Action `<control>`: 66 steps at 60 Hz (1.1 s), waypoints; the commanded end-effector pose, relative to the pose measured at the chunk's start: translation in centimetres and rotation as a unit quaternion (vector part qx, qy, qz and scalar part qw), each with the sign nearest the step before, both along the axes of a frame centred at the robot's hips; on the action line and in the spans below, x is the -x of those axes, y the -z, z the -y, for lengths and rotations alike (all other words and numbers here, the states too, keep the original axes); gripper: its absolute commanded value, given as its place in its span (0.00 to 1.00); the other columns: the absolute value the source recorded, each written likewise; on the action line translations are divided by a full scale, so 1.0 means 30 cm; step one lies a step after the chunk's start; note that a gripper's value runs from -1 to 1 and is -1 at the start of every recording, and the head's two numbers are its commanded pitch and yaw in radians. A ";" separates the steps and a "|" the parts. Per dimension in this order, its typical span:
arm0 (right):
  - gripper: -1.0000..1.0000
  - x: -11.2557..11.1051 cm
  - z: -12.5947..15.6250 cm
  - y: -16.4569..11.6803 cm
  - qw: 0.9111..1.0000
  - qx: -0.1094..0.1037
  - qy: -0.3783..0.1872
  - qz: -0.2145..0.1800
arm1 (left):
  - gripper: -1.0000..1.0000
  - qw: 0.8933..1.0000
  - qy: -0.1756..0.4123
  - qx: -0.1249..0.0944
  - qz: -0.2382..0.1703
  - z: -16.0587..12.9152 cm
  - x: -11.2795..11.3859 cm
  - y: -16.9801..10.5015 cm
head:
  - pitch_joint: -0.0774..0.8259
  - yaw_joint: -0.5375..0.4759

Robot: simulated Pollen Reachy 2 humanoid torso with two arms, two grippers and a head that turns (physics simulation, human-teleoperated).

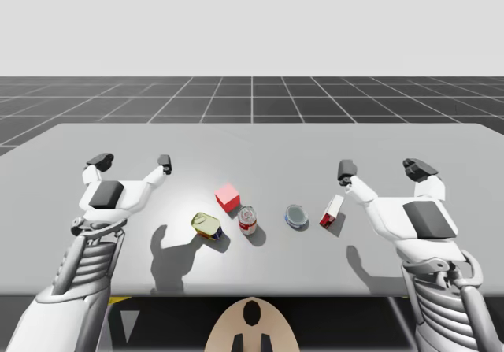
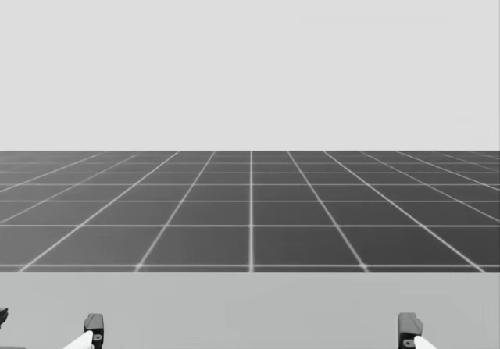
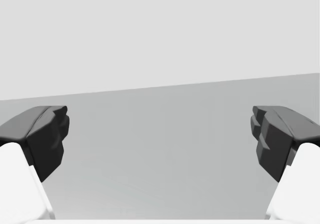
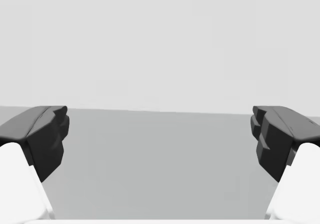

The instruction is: Find the red cube and pick it up.

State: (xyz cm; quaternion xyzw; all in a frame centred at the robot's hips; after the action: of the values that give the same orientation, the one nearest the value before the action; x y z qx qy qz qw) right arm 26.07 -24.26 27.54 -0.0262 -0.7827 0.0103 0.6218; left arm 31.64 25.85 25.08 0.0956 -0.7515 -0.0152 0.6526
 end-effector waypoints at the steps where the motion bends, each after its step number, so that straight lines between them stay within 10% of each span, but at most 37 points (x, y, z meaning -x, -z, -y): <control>1: 0.00 0.005 -0.004 0.007 1.000 -0.002 0.024 0.013 | 0.00 1.000 0.000 -0.002 -0.001 0.001 0.000 0.001 | 0.09 0.53; 66: 0.00 -0.013 0.017 0.003 1.000 -0.007 0.014 -0.013 | 0.00 1.000 0.001 -0.011 -0.005 0.007 -0.002 0.006 | 0.74 0.64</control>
State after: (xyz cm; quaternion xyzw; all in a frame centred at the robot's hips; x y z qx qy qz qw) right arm 26.47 -24.84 27.55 -0.0340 -0.7761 -0.0058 0.6297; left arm 31.72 25.70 24.91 0.1021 -0.7486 -0.0236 0.6547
